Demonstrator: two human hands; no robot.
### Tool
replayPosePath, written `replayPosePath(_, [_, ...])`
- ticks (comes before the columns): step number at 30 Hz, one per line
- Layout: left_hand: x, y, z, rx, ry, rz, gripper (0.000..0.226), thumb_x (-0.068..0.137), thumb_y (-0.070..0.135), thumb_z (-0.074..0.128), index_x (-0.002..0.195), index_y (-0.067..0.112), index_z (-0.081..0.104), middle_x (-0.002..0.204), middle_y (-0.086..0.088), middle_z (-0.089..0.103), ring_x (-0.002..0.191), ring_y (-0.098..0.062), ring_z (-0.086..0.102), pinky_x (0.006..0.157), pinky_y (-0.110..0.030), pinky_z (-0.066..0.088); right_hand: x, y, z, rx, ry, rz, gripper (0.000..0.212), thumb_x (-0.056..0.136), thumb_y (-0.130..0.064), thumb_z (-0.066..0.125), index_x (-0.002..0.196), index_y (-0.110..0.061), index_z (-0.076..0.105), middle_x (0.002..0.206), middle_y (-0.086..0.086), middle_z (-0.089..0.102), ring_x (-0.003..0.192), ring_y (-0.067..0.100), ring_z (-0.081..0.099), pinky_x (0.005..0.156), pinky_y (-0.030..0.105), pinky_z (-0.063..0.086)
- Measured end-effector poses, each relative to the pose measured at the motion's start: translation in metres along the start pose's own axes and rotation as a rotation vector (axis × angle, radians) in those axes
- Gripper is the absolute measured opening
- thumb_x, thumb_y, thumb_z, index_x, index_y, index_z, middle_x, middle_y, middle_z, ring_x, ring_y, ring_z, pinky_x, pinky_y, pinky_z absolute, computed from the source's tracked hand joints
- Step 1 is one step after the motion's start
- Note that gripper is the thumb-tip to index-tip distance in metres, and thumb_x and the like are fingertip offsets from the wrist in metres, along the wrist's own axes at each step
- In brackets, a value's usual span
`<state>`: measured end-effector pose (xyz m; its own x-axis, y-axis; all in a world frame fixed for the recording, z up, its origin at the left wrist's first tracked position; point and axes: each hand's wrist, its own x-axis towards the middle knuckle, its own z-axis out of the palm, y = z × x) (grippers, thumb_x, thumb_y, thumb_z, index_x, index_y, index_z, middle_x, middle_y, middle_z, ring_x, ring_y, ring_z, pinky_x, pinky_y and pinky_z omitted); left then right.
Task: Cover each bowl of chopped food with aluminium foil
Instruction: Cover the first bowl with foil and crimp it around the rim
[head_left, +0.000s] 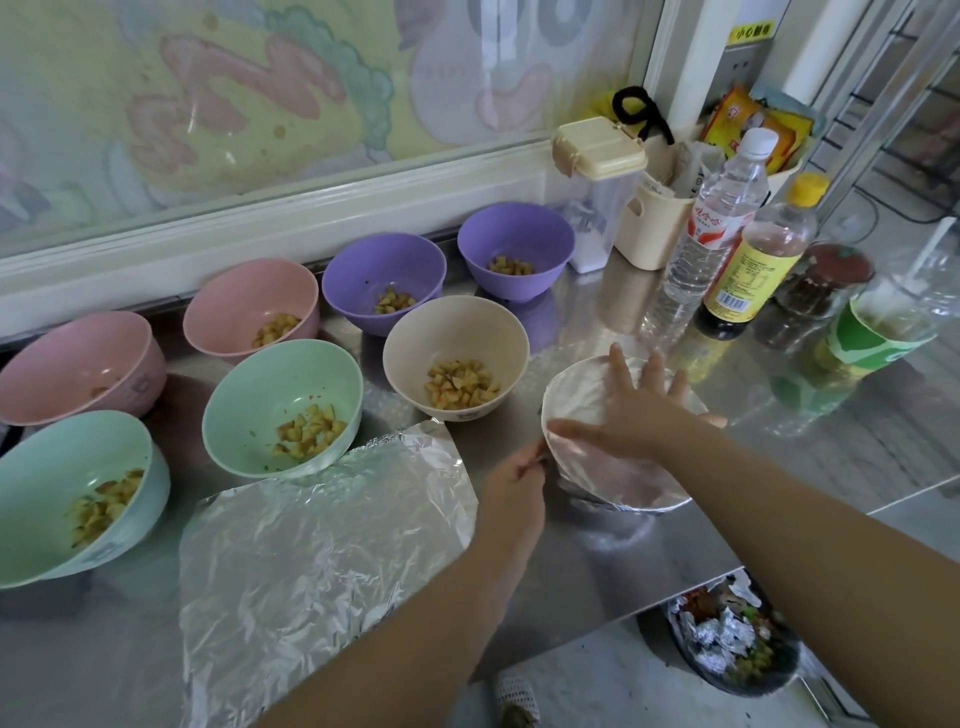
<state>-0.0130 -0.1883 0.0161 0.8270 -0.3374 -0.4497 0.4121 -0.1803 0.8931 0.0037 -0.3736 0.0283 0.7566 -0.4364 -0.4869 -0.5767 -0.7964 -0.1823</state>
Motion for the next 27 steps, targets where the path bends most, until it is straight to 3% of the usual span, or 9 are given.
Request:
replayPosePath(2, [0.013, 0.012, -0.007, -0.018, -0.097, 0.027, 0.056, 0.097, -0.004, 0.043, 0.098, 0.042, 0.075, 0.107, 0.012, 0.075, 0.107, -0.008, 0.068, 0.103, -0.030, 0.048, -0.006, 0.001, -0.012, 0.054, -0.041, 0.035, 0.165, 0.014, -0.115, 0.022, 0.149, -0.039, -0.034, 0.164, 0.015, -0.028, 0.151, 0.046, -0.021, 0.116, 0.073, 0.006])
replayPosePath(4, [0.023, 0.017, -0.012, 0.028, -0.128, 0.033, 0.047, 0.098, 0.005, 0.047, 0.105, 0.044, 0.073, 0.111, 0.014, 0.074, 0.109, -0.003, 0.066, 0.104, -0.032, 0.047, -0.012, 0.004, -0.022, 0.039, -0.069, 0.001, 0.168, 0.014, -0.114, 0.030, 0.151, -0.039, -0.032, 0.165, 0.018, -0.025, 0.151, 0.049, -0.016, 0.118, 0.070, 0.010])
replayPosePath(6, [0.033, 0.009, -0.017, 0.095, -0.104, 0.052, 0.038, 0.093, 0.021, 0.053, 0.119, 0.045, 0.068, 0.119, 0.017, 0.070, 0.117, -0.006, 0.062, 0.110, -0.038, 0.044, -0.019, 0.006, -0.026, -0.005, -0.085, -0.082, 0.163, 0.025, -0.109, 0.048, 0.153, -0.041, -0.028, 0.166, 0.014, -0.025, 0.151, 0.047, -0.017, 0.118, 0.071, 0.011])
replayPosePath(8, [0.034, -0.003, -0.020, 0.123, -0.051, 0.049, 0.044, 0.086, 0.024, 0.058, 0.128, 0.039, 0.064, 0.120, 0.015, 0.070, 0.119, -0.018, 0.063, 0.109, -0.044, 0.046, -0.027, 0.008, -0.024, -0.083, -0.071, -0.165, 0.151, 0.042, -0.099, 0.062, 0.153, -0.046, -0.024, 0.165, 0.004, -0.029, 0.151, 0.042, -0.022, 0.115, 0.076, 0.008])
replayPosePath(10, [0.025, -0.003, -0.021, 0.156, -0.015, 0.065, 0.040, 0.086, 0.018, 0.063, 0.123, 0.034, 0.065, 0.113, 0.013, 0.072, 0.111, -0.023, 0.066, 0.103, -0.044, 0.051, -0.033, 0.009, -0.018, -0.175, -0.030, -0.226, 0.144, 0.045, -0.099, 0.059, 0.153, -0.048, -0.022, 0.165, -0.002, -0.029, 0.152, 0.036, -0.024, 0.114, 0.077, 0.006])
replayPosePath(14, [0.013, -0.002, -0.019, 0.194, -0.028, 0.074, 0.039, 0.087, 0.020, 0.072, 0.122, 0.033, 0.060, 0.105, 0.014, 0.072, 0.083, -0.005, 0.067, 0.080, -0.026, 0.054, -0.032, 0.010, -0.014, -0.213, 0.003, -0.258, 0.140, 0.041, -0.105, 0.049, 0.151, -0.053, -0.020, 0.166, -0.005, -0.027, 0.152, 0.034, -0.024, 0.114, 0.077, 0.004])
replayPosePath(18, [0.015, 0.001, -0.014, 0.151, -0.009, 0.077, 0.036, 0.086, 0.009, 0.072, 0.115, 0.024, 0.058, 0.094, 0.002, 0.071, 0.070, -0.007, 0.064, 0.063, -0.020, 0.052, -0.031, 0.005, -0.017, -0.189, -0.021, -0.235, 0.145, 0.038, -0.104, 0.056, 0.150, -0.054, -0.023, 0.165, -0.002, -0.031, 0.151, 0.038, -0.025, 0.113, 0.079, 0.003])
replayPosePath(21, [0.014, 0.002, -0.016, 0.227, 0.003, 0.142, 0.026, 0.087, 0.011, 0.072, 0.104, 0.027, 0.061, 0.092, 0.004, 0.070, 0.081, -0.012, 0.068, 0.068, -0.023, 0.057, -0.030, 0.001, -0.020, -0.166, -0.054, -0.205, 0.152, 0.035, -0.102, 0.059, 0.152, -0.050, -0.023, 0.165, 0.001, -0.030, 0.151, 0.039, -0.025, 0.112, 0.080, 0.001])
replayPosePath(27, [0.021, 0.008, -0.027, 0.508, 0.024, 0.288, 0.012, 0.088, 0.021, 0.072, 0.088, 0.032, 0.068, 0.084, 0.016, 0.071, 0.078, -0.001, 0.065, 0.076, -0.023, 0.054, -0.030, -0.003, -0.024, -0.188, -0.087, -0.183, 0.151, 0.042, -0.097, 0.067, 0.153, -0.047, -0.023, 0.165, 0.003, -0.031, 0.151, 0.040, -0.025, 0.111, 0.080, 0.000])
